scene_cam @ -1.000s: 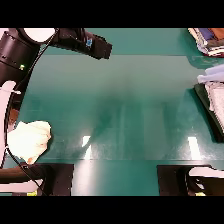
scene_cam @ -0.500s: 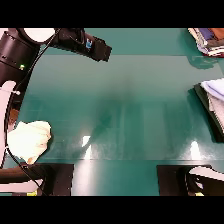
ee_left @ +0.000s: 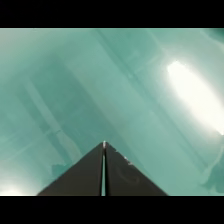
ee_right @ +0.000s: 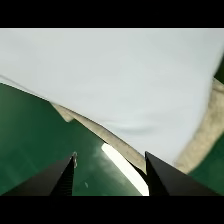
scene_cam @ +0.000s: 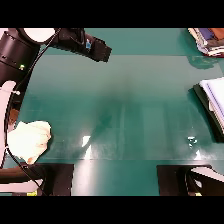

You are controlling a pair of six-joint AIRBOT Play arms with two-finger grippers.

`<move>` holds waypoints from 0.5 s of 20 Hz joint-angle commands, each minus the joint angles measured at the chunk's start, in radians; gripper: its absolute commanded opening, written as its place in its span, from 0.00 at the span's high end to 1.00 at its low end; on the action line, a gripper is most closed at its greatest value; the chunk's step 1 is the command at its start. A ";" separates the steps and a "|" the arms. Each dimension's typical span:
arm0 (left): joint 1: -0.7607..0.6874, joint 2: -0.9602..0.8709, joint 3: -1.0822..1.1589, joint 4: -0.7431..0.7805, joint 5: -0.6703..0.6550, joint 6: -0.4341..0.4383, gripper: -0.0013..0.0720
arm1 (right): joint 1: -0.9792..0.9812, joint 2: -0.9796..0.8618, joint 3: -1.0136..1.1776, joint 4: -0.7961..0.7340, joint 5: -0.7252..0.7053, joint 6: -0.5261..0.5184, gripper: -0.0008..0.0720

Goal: Fold the shirts.

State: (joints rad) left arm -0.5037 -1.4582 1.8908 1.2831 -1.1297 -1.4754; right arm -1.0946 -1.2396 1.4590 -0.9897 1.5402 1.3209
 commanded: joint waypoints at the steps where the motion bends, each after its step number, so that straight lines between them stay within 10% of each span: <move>1: 0.000 0.000 0.000 -0.001 0.000 0.002 0.94 | 0.081 0.007 0.056 0.223 -0.026 -0.001 0.29; 7: 0.000 0.000 0.000 -0.006 -0.015 0.000 0.94 | 0.566 0.006 0.180 0.255 -0.014 -0.002 0.32; 10: 0.000 0.000 0.000 -0.006 0.010 0.000 0.94 | 0.778 0.006 0.194 0.255 -0.020 -0.015 0.77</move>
State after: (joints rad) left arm -0.5037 -1.4582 1.8908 1.2789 -1.1362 -1.4746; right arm -0.5098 -1.2335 1.6283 -0.7528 1.5272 1.3167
